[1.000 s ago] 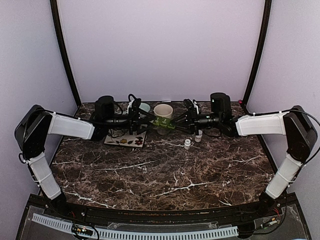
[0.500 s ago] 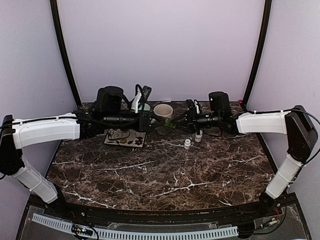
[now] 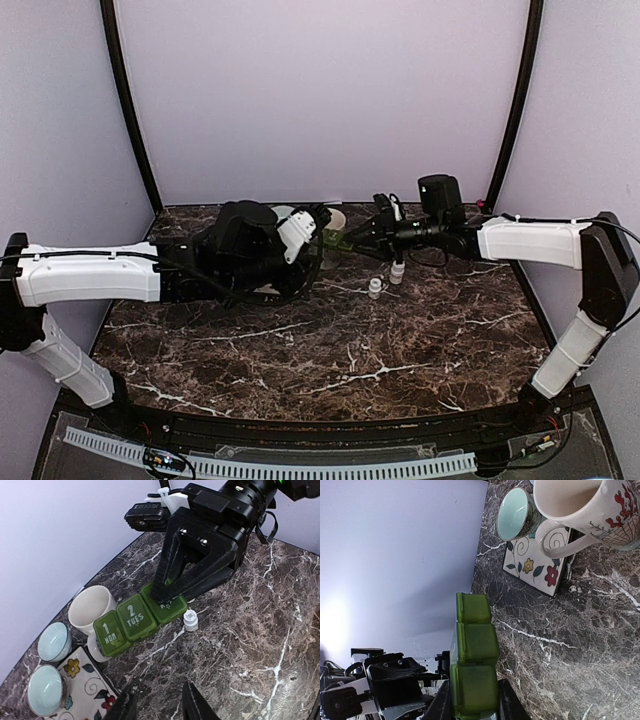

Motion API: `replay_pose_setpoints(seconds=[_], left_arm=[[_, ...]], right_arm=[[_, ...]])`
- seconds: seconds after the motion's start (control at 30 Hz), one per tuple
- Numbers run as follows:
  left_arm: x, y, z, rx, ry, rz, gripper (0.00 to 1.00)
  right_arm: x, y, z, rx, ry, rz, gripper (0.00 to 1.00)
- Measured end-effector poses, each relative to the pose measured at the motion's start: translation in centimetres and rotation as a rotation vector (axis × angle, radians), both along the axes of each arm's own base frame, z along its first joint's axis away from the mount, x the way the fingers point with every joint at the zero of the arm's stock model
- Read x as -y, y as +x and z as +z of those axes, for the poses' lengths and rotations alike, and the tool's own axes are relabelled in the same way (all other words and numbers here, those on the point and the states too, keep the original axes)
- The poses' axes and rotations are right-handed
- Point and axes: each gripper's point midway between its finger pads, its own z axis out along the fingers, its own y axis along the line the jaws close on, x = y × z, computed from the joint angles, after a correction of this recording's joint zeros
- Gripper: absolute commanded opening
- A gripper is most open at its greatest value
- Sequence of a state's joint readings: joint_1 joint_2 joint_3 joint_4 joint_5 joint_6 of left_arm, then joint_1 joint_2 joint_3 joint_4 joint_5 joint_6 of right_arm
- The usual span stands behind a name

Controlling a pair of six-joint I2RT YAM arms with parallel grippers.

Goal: Sort the pills into containers
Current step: Open the lid of the pill container.

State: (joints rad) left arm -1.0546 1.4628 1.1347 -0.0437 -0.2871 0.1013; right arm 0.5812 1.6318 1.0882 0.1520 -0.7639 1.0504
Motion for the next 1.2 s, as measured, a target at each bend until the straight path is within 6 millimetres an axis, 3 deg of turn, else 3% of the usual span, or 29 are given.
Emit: replay_pose_setpoints(seconds=[0.37,0.53,0.87,1.2], left_arm=[[0.1,0.9,-0.3,0.235,0.185,0.040,0.46],[0.3,1.5,0.3,0.295,0.203,0.047,0.47],[0.9,1.7,0.2,0.325,0.217,0.029,0.47],[1.4,1.5,0.4,0.323,0.200,0.002,0.47]], right_arm=[[0.2,-0.8,1.7,0.001,0.000,0.008,0.05],[0.2,-1.1,1.3,-0.012,-0.019,0.016,0.05],[-0.4,-1.4,2.2,-0.002,-0.017,0.031,0.05],[-0.9,-0.9,1.4,-0.010,-0.040,0.039,0.04]])
